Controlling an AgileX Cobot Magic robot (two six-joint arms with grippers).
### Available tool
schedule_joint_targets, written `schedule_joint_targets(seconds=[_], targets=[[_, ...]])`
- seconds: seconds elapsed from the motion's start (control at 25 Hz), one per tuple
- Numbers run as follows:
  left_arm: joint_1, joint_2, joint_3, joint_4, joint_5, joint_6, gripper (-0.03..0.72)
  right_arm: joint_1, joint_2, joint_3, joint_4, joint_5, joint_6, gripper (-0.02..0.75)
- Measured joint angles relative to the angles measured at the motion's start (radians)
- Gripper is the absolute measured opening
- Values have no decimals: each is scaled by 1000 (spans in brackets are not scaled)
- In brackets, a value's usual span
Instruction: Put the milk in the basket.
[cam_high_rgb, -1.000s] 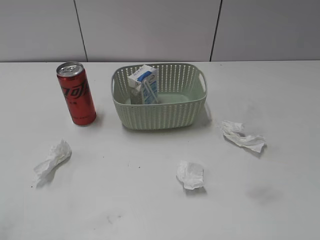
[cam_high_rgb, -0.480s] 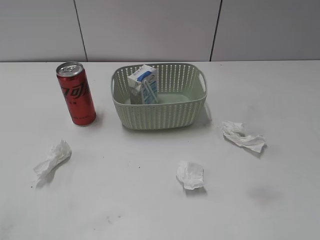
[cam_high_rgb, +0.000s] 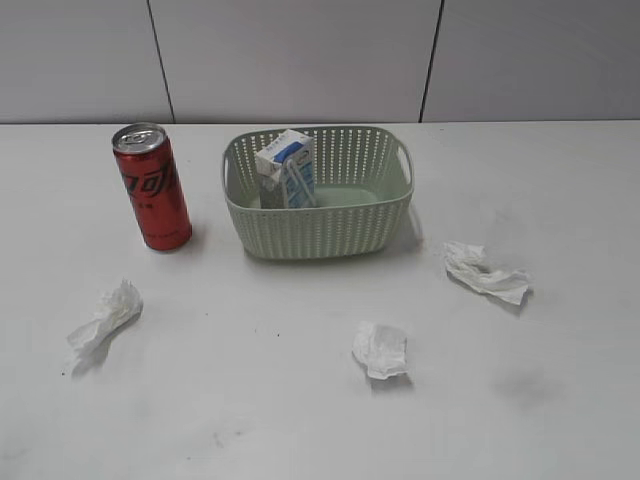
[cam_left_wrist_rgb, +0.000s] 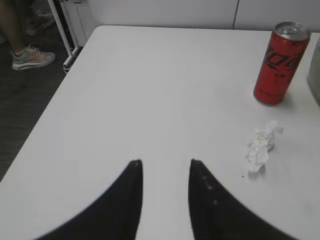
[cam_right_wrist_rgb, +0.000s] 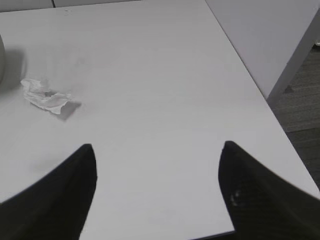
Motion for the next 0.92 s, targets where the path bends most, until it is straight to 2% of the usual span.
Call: schedule_joint_targets(seconds=[0.76,0.92], targets=[[0,0,0,-2,0,0,233,0,0,0,1,0,0,587],[0,0,0,-3,0,0,297,0,0,0,1,0,0,587]])
